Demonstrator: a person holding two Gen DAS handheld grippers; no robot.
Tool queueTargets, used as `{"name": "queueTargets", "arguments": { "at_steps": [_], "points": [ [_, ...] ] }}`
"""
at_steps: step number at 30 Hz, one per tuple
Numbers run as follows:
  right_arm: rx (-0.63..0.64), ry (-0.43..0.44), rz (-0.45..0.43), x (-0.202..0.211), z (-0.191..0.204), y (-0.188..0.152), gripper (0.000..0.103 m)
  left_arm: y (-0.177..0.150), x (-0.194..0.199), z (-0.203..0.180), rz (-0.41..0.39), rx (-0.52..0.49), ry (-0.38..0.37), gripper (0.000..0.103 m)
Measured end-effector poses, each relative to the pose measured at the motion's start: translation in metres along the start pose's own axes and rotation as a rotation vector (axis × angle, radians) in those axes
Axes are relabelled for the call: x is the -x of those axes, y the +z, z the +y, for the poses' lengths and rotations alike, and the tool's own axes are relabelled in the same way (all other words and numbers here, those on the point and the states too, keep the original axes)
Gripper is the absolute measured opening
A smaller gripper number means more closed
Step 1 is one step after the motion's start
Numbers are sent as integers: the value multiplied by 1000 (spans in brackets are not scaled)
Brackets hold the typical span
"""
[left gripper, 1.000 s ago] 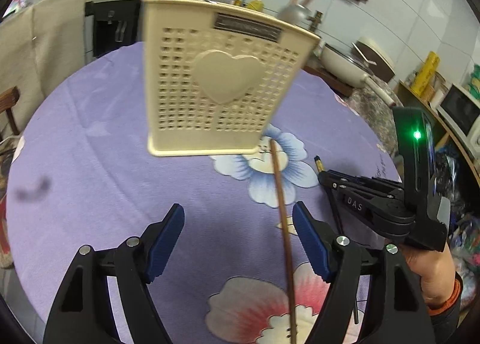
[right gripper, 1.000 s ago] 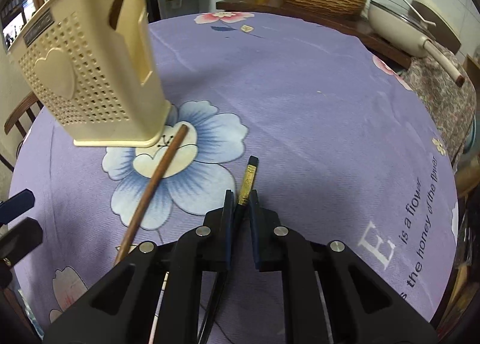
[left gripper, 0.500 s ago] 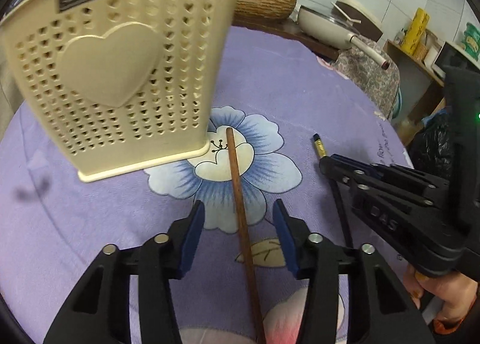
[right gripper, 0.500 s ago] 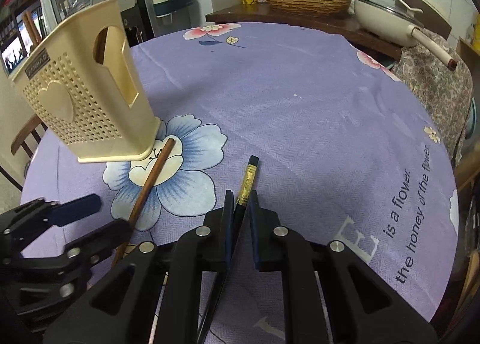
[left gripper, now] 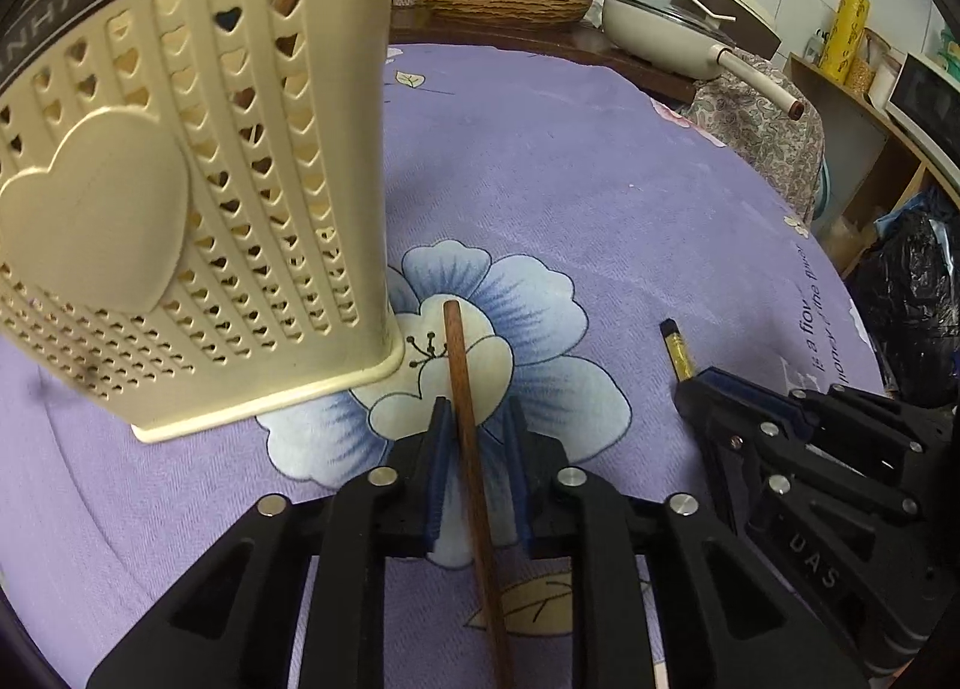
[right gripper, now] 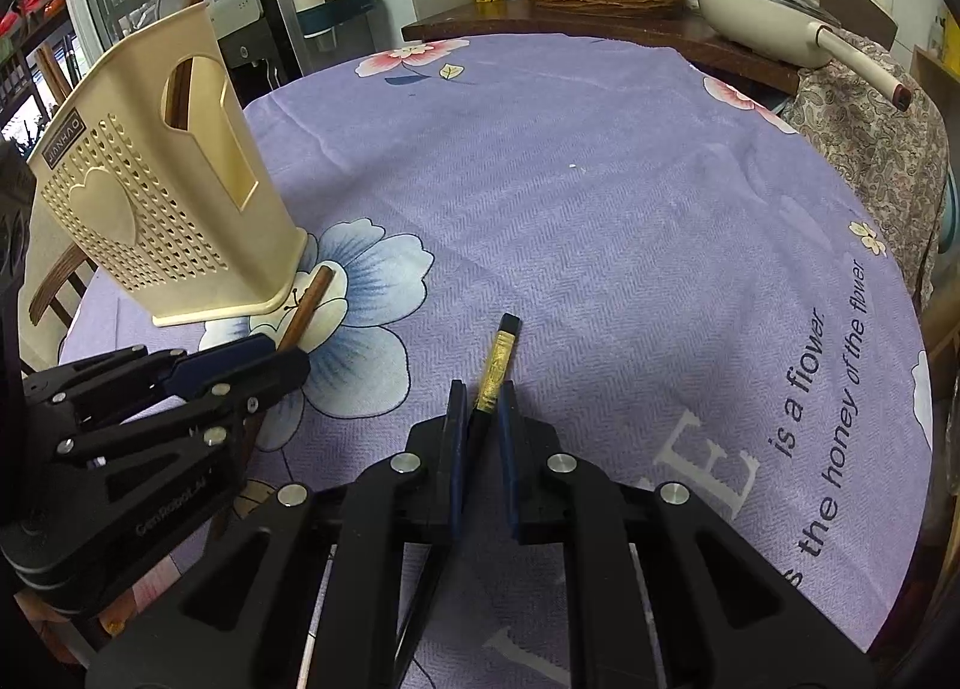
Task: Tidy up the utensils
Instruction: 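Close the left gripper on the wooden chopstick while the right gripper grasps the gold-tipped chopstick, then lift both chopsticks over the cream holder and lower them in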
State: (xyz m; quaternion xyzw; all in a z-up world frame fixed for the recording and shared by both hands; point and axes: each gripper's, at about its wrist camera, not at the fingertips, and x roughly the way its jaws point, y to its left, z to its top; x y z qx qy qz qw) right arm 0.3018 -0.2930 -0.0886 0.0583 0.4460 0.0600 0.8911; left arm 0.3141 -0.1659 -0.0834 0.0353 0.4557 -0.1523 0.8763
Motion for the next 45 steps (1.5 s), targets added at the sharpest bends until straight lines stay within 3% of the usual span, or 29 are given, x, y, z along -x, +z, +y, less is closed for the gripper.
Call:
{"name": "queueTargets", "arguments": {
  "at_steps": [3,19,24,27,36,45],
  "points": [
    [1,-1,0,-1,0,-1,11,3,-2,0,-1,-1,10,8],
    [34,-71,-23,-3,10,-2,11,1,-1,-3,-10,-2,17,7],
    [7,-49,-30,-2,6,-3,11,-1,1,1,-7,14,-2,7],
    [-44,14,-39,-1,-1,-3,11,-3,6,5,-11,26,-14,7],
    [-81,129,-139,40,-6,-5,10,-14,76,13,-148,51,-95,7],
    [-39,242,-271,104,15,-5,8,-35,151,29,-285,87,-151,7]
  ]
}}
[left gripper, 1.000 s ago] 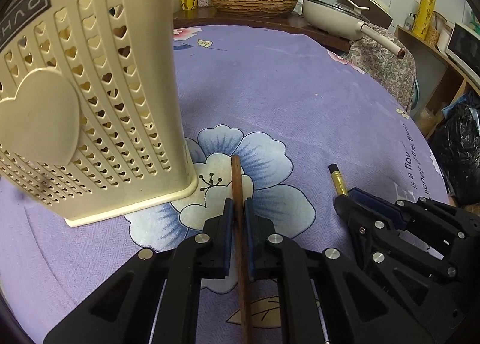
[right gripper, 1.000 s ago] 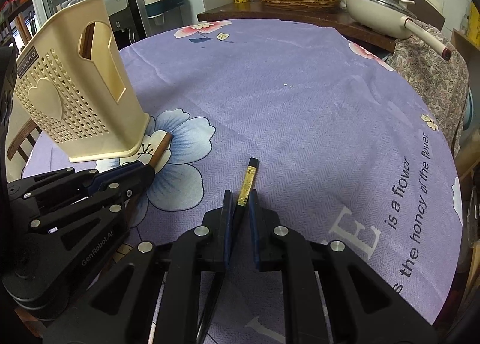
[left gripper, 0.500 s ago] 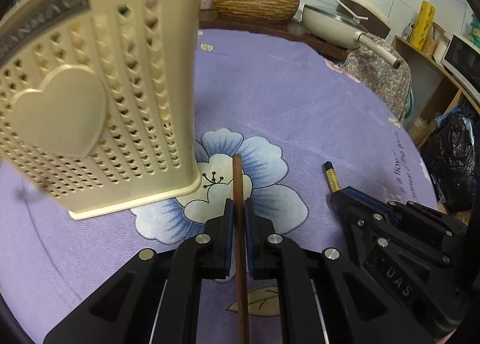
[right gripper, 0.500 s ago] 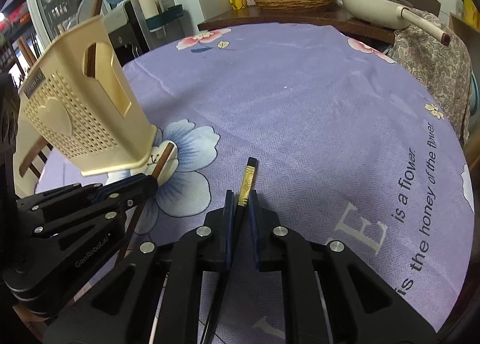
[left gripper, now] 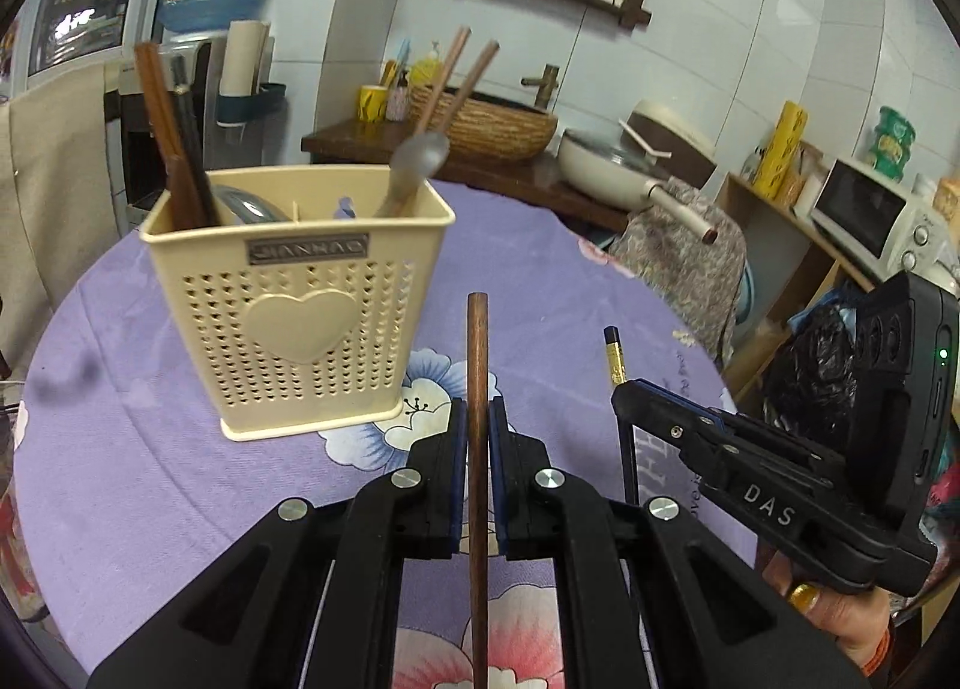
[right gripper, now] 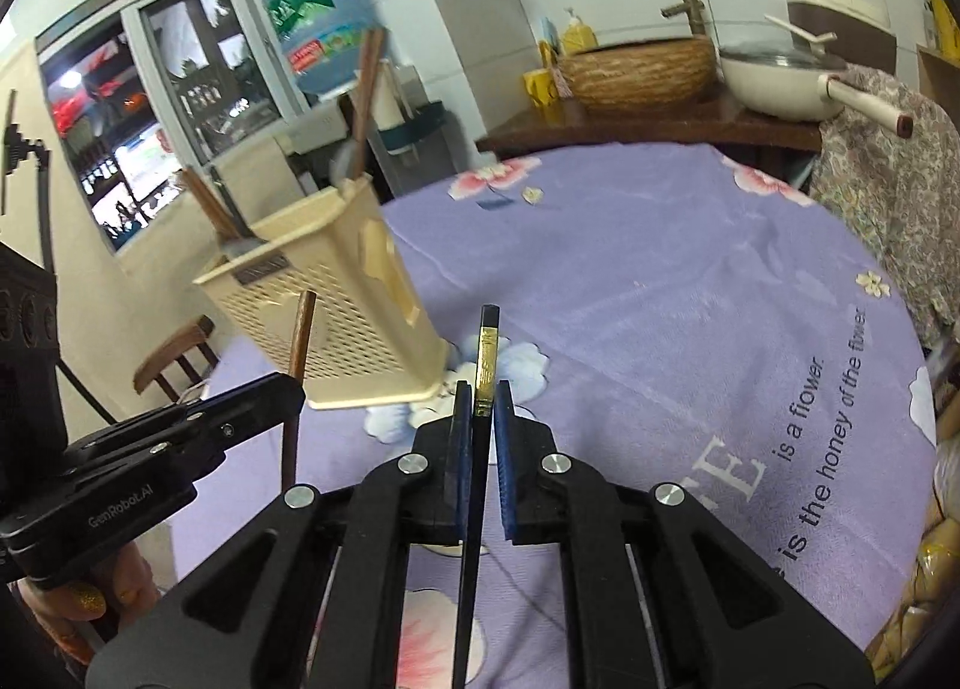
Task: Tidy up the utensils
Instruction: 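Lift both chopsticks over the cream holder and lower them in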
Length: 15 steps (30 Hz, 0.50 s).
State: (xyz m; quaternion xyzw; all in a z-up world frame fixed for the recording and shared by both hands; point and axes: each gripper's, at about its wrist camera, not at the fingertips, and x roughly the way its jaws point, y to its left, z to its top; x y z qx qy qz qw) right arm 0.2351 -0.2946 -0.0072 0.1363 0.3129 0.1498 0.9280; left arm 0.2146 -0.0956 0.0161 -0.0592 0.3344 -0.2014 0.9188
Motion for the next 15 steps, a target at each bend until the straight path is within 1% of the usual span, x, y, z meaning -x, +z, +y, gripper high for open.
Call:
{"name": "queueTargets", "arguments": {
  "at_steps": [8,15],
  "points": [
    [67,55,-61,33,35,2,8,3,36,10,-63,43,-7,7],
    [128,70,-115,52,58,2,7,8,60,16,-118,42,1,7]
  ]
}}
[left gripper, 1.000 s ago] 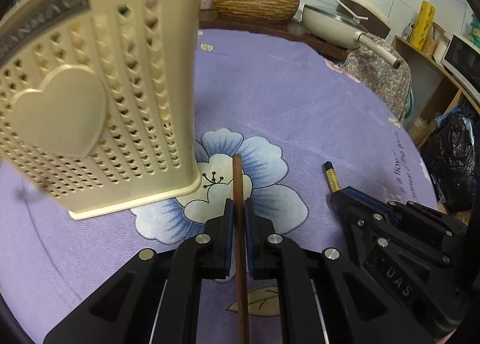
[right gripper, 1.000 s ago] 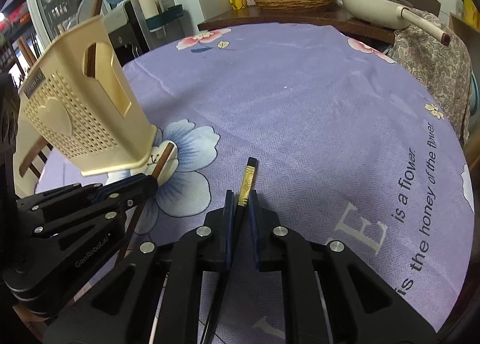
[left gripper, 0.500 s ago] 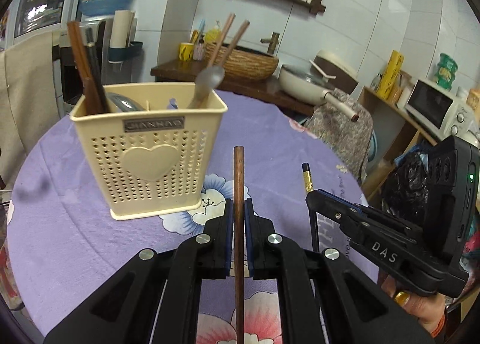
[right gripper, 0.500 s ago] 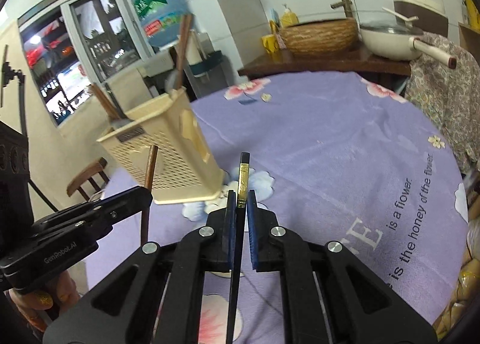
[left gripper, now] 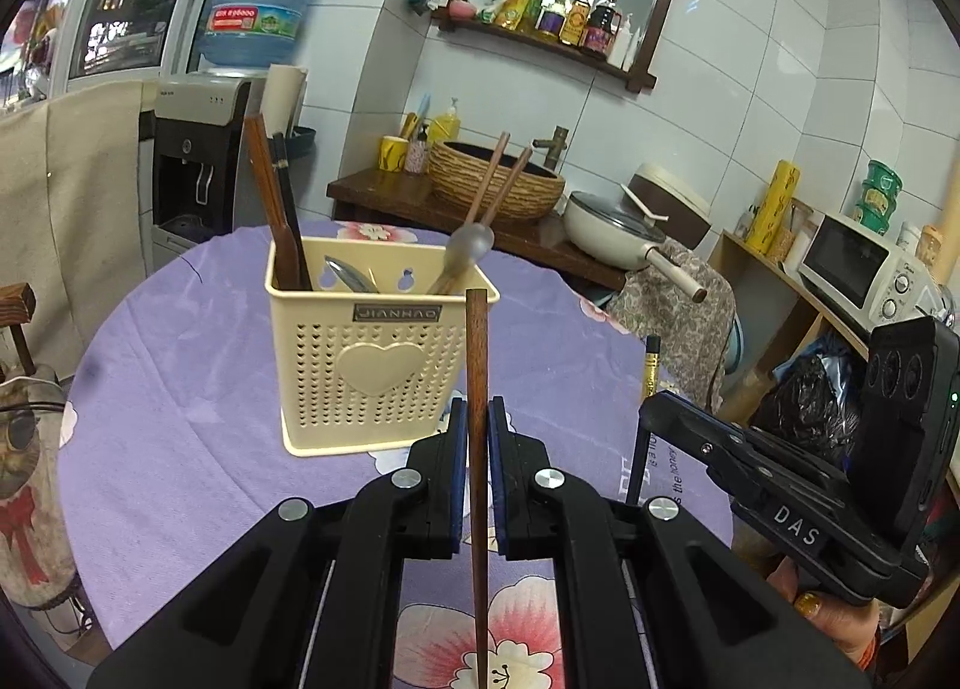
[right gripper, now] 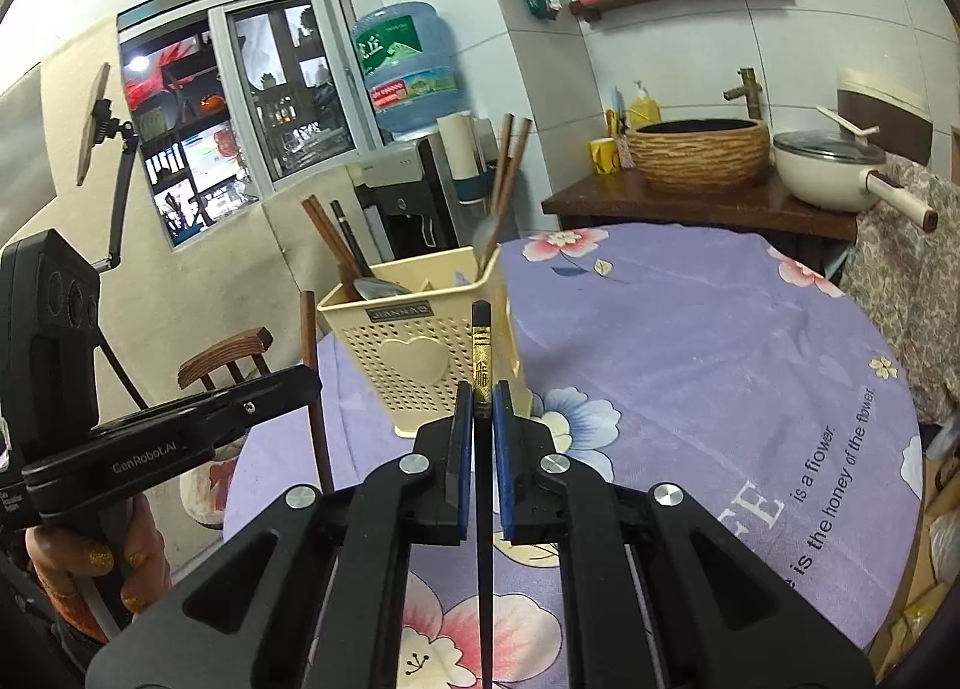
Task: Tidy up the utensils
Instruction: 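Lift both chopsticks over the cream holder and lower them in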
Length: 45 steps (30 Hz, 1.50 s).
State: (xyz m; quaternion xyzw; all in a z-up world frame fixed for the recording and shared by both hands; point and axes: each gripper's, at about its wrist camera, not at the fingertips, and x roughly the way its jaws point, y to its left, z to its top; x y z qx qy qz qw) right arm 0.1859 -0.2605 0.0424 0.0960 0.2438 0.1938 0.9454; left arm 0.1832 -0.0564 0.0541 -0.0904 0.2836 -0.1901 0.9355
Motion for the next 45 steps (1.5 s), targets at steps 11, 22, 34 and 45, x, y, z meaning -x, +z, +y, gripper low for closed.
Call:
{"name": "queueTargets", "arguments": {
  "at_steps": [11,22,34,45],
  "points": [
    [55,-2,-48,8,13,18,7,16,19,7,-64,-2,16,7],
    [77,0,-62,3,16,30,7,23,23,8,-88,-12,22,7],
    [95,73,-53,-3,25,74,7,76,47,21,-145,-2,-32,7],
    [178,69,-199,8,62,185,7,172,75,22,-293,-34,72,7]
  ]
}}
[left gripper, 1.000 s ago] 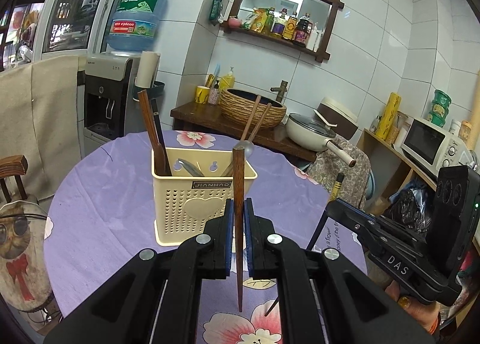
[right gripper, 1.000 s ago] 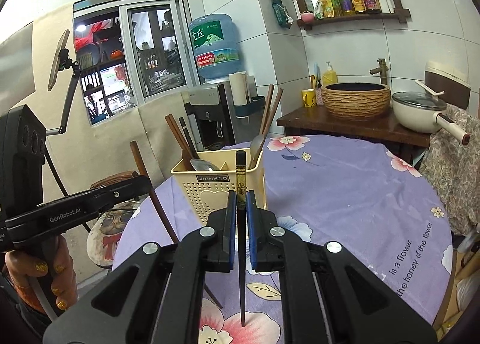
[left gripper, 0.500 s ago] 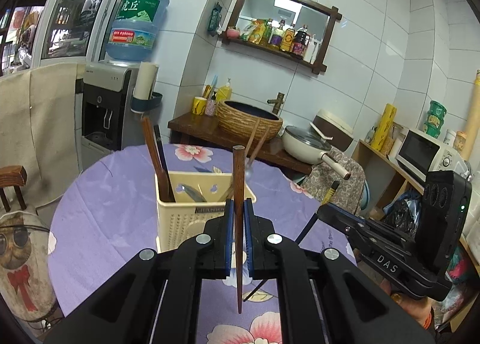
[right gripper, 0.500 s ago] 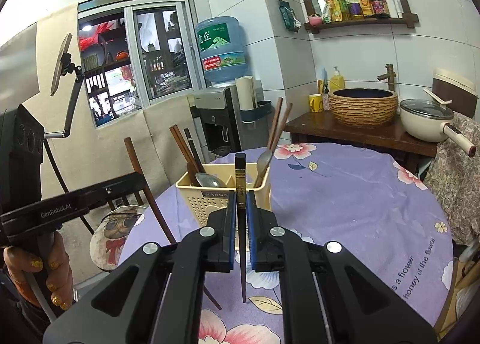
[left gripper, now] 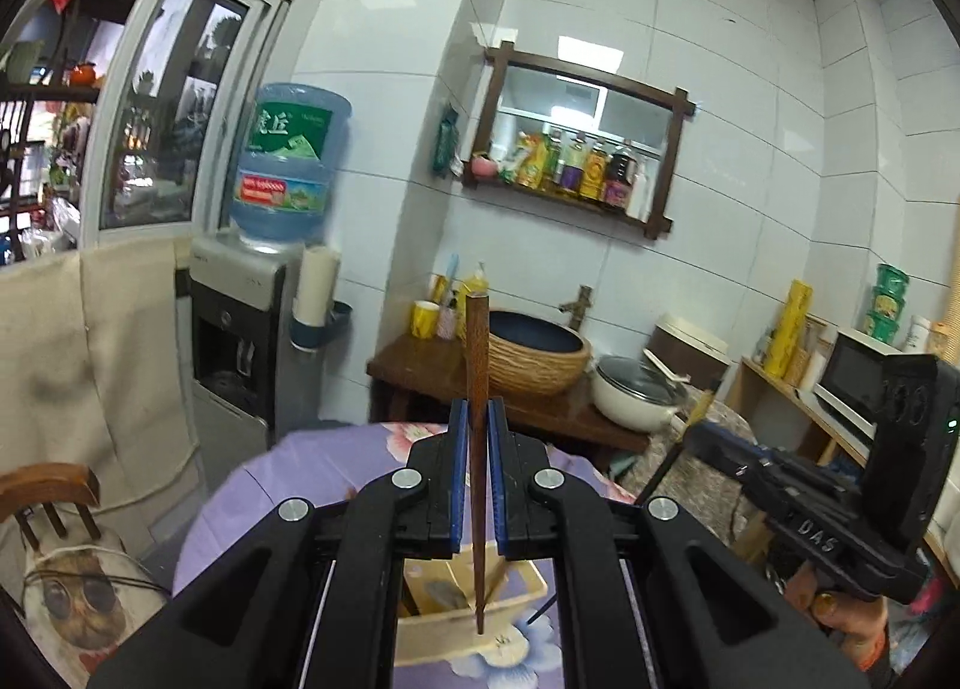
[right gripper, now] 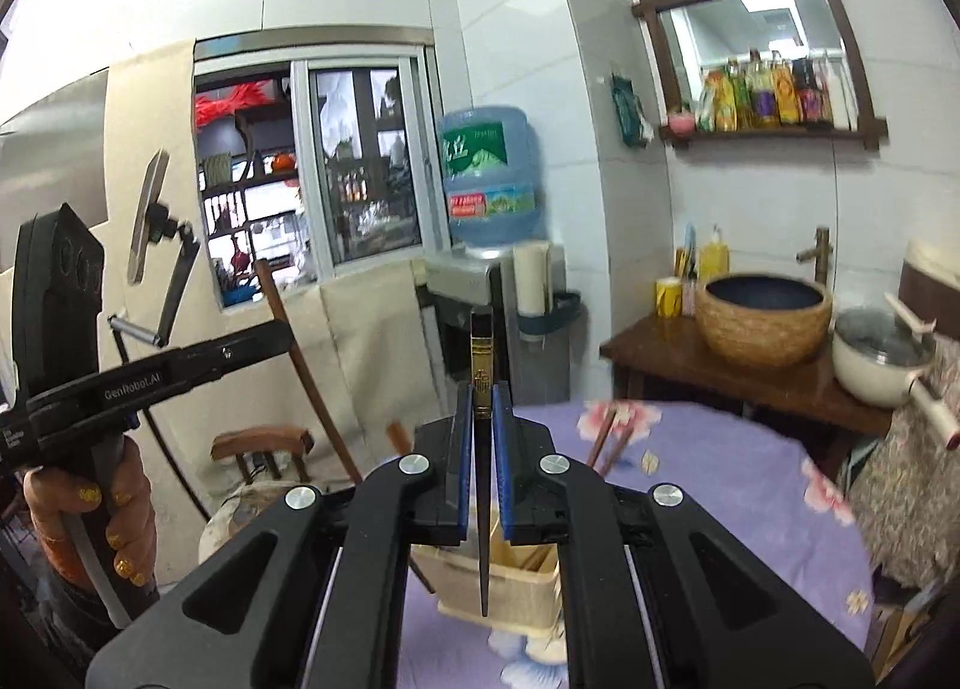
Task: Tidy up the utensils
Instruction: 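Lift both chopsticks over the cream holder and lower them in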
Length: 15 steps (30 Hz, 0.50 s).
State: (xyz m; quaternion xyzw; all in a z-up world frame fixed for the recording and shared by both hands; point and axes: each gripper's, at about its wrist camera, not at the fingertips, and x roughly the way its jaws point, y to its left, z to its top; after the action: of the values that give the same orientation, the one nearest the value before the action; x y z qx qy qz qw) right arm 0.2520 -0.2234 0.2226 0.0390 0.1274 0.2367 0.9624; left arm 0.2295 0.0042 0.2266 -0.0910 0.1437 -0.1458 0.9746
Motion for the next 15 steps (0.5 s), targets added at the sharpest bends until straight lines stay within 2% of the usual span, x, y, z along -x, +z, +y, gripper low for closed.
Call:
{"name": "queueTargets", "arguments": {
  "at_steps": [5,12,15],
  "points": [
    [10,-45,-22,-23,-2,16,7,7,-17,12,12,-4,57,7],
    [-1,-65,25,-59,-8,-7,7,-19,-39,28,63,5,99,7],
    [0,-70,47,-68,-9,-20,7,-31,-50,32,93,18,94,7]
  ]
}}
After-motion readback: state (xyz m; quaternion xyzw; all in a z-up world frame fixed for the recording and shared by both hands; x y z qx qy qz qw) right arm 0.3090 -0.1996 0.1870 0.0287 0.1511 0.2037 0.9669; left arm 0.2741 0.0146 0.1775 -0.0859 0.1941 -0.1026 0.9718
